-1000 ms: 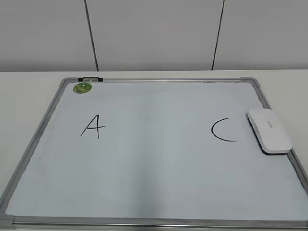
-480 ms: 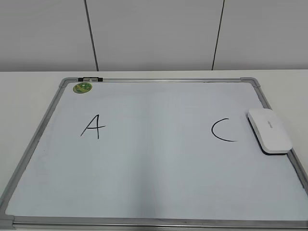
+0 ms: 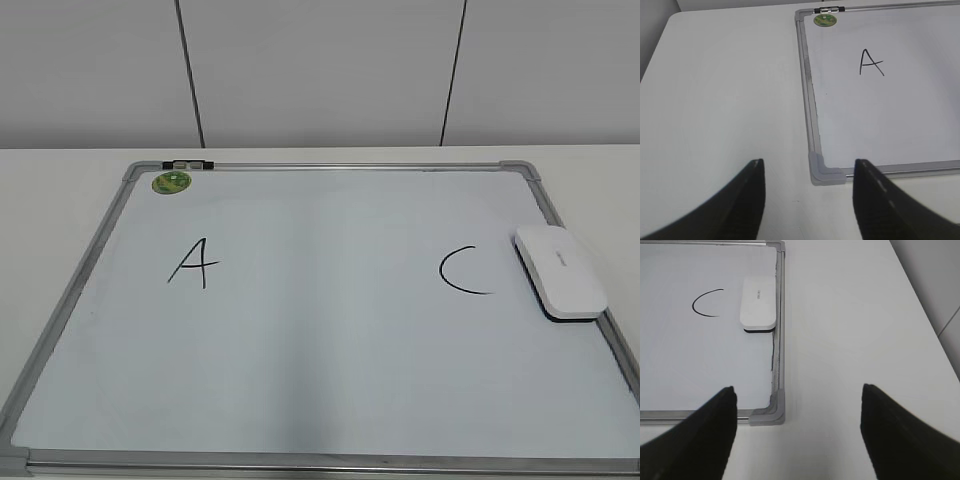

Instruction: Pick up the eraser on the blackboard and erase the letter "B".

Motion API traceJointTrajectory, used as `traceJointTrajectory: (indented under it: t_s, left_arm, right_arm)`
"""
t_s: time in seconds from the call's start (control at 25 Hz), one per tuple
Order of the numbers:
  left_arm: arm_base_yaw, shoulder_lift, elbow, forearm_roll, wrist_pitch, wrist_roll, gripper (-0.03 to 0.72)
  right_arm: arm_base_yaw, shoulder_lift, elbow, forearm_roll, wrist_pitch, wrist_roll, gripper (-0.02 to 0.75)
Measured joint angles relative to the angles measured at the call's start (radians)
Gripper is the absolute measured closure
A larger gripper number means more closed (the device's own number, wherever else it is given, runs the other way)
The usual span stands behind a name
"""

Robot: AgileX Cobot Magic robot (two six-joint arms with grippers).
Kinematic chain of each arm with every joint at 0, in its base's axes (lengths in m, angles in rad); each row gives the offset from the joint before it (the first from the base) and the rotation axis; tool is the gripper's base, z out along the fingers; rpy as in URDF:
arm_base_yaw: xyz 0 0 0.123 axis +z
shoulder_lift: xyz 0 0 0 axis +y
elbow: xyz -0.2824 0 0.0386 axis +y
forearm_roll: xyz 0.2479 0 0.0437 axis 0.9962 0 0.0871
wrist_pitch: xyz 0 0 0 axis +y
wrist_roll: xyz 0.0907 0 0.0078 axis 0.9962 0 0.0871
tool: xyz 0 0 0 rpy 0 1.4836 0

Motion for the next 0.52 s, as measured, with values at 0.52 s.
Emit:
traceJointTrajectory:
  t_s: [0.52]
  left_arm:
    - [0.0,0.0,0.0,0.0,0.0,0.0,0.31]
  right_arm:
    - [0.0,0.0,0.0,0.0,0.0,0.0,0.147]
